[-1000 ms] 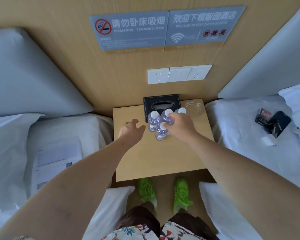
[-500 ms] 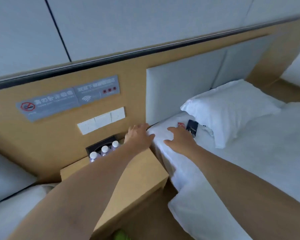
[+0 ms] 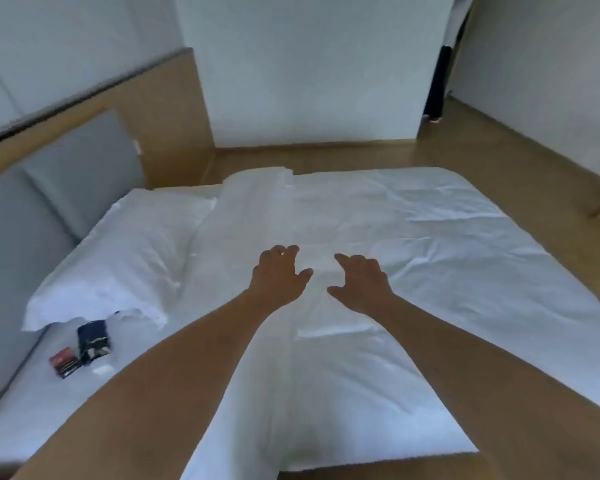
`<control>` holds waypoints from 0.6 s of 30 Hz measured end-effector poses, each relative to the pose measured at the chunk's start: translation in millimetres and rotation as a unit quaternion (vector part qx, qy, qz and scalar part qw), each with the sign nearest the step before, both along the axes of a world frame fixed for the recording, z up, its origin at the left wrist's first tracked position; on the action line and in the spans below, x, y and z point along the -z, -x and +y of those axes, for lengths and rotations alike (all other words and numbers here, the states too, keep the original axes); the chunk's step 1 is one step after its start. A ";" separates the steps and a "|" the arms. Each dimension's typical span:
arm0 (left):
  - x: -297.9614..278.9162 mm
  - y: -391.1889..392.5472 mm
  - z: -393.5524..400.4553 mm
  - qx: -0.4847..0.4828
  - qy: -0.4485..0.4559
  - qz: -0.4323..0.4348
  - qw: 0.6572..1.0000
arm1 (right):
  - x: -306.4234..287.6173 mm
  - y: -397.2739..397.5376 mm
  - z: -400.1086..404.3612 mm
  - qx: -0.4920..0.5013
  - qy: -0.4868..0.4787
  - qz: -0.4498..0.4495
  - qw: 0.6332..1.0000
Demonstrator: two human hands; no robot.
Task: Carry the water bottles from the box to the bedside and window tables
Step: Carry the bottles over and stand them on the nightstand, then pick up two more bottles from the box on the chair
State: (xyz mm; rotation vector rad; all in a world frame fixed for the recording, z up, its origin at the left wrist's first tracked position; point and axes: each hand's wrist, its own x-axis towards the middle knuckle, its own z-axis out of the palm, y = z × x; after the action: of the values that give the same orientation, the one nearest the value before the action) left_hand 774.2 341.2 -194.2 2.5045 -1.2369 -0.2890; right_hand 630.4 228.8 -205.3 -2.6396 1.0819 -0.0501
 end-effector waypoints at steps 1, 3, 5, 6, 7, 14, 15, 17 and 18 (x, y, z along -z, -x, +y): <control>-1.4 25.6 -38.9 0.043 -0.006 0.003 0.999 | 1.6 33.6 -24.3 0.042 -0.002 0.001 0.999; -2.0 82.4 -111.2 0.130 -0.013 0.002 0.991 | 6.7 102.5 -67.7 0.128 -0.008 0.002 0.992; 0.6 145.2 -174.1 0.217 -0.019 0.004 0.976 | 12.5 172.6 -103.1 0.213 -0.021 -0.001 0.977; 3.2 177.8 -202.7 0.257 -0.022 0.008 0.966 | 16.0 207.8 -118.5 0.253 -0.028 -0.005 0.967; 6.2 211.2 -230.2 0.294 -0.025 0.014 0.955 | 19.9 243.0 -132.9 0.292 -0.034 -0.008 0.956; 24.1 434.6 -403.7 0.504 -0.025 0.023 0.863 | 35.4 457.7 -226.6 0.528 -0.059 -0.008 0.847; 24.1 464.8 -423.6 0.527 -0.030 0.027 0.849 | 33.9 482.8 -237.3 0.553 -0.061 -0.011 0.831; 21.6 524.8 -457.7 0.574 -0.039 0.028 0.818 | 28.0 530.9 -255.0 0.599 -0.061 -0.018 0.798; 19.4 554.6 -472.3 0.596 -0.040 0.026 0.802 | 24.4 554.6 -261.8 0.620 -0.058 -0.018 0.782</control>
State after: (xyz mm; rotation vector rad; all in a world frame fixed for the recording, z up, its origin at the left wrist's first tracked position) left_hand 219.5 -131.1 -213.7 1.3736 -2.6331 -0.6716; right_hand 75.8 -33.0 -229.7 -1.3562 2.4529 -0.2790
